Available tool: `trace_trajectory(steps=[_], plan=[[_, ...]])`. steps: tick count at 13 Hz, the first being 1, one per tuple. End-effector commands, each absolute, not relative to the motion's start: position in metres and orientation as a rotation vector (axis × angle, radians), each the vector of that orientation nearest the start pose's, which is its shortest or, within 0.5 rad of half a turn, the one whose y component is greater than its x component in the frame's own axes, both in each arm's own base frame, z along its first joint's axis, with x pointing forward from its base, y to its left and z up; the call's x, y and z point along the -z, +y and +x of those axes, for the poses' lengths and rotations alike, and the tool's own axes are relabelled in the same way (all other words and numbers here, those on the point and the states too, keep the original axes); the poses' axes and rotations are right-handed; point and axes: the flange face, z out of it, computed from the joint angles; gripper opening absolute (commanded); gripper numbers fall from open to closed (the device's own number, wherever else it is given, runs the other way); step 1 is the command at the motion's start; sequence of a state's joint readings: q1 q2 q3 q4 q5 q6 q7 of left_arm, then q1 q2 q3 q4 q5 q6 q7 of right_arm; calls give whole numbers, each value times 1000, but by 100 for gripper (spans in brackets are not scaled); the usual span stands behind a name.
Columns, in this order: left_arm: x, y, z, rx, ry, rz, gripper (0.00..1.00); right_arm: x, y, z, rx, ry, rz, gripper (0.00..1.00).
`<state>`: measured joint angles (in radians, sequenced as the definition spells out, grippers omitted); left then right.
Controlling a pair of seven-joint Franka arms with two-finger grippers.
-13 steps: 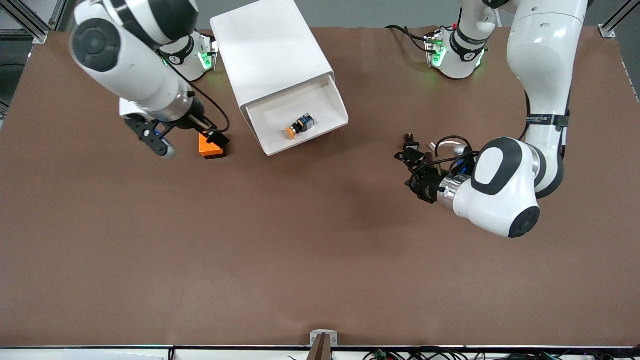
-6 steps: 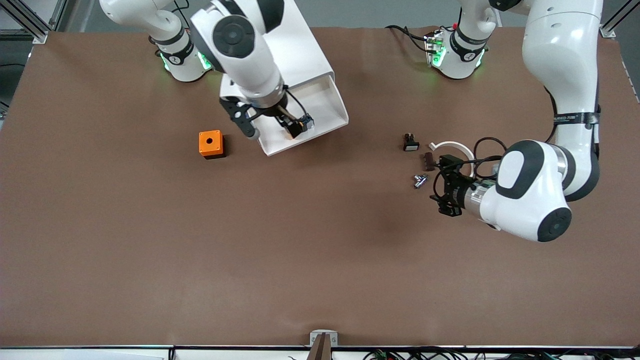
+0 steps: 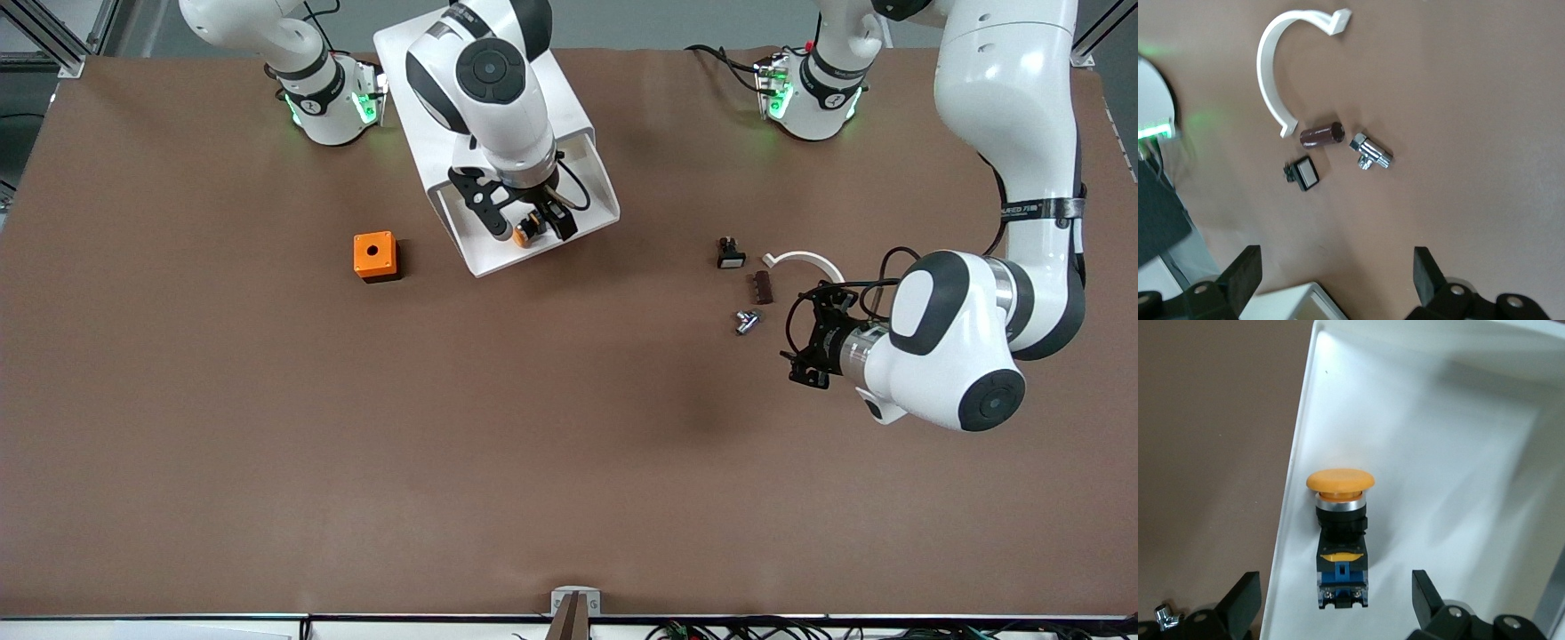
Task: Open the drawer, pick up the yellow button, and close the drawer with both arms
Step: 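Grasp the yellow mushroom push button in the drawer with the right gripper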
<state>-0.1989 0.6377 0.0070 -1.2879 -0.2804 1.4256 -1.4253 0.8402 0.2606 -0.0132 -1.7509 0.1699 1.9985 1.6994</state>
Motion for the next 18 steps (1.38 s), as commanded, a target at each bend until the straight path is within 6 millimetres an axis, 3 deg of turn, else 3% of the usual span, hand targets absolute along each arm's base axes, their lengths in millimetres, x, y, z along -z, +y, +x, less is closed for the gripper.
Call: trace_trajectory(steps=[1,2,4,6,7,8,12,13,15,18], plan=[[-348,-161,654,-750,-1506,-2471,100,-415,470,413,-228,1426,-2747,96],[-347,-165,654,-712,-1445,-2502,100,-414,469,413,-233,1429,-2754,87],[-340,-174,657,-638,-1397,-2533,100,-417,468,416,-232,1413,-2757,49],[-337,-197,654,-605,-1360,-2567,100,-418,467,417,-230,1410,-2756,21],[-338,-205,653,-591,-1350,-2583,100,-419,467,418,-228,1410,-2753,9],[-341,-213,653,-573,-1341,-2603,100,-423,468,420,-219,1404,-2747,3],[-346,-254,647,-509,-1204,-2735,100,-453,463,438,-166,1282,-2746,0],[-347,-273,644,-474,-1178,-2772,100,-469,446,458,-160,1281,-2734,0],[-351,-323,631,-388,-1101,-2862,100,-491,422,477,-175,1164,-2812,0],[-354,-389,599,-339,-966,-2935,100,-510,345,538,-117,1008,-2829,0]])
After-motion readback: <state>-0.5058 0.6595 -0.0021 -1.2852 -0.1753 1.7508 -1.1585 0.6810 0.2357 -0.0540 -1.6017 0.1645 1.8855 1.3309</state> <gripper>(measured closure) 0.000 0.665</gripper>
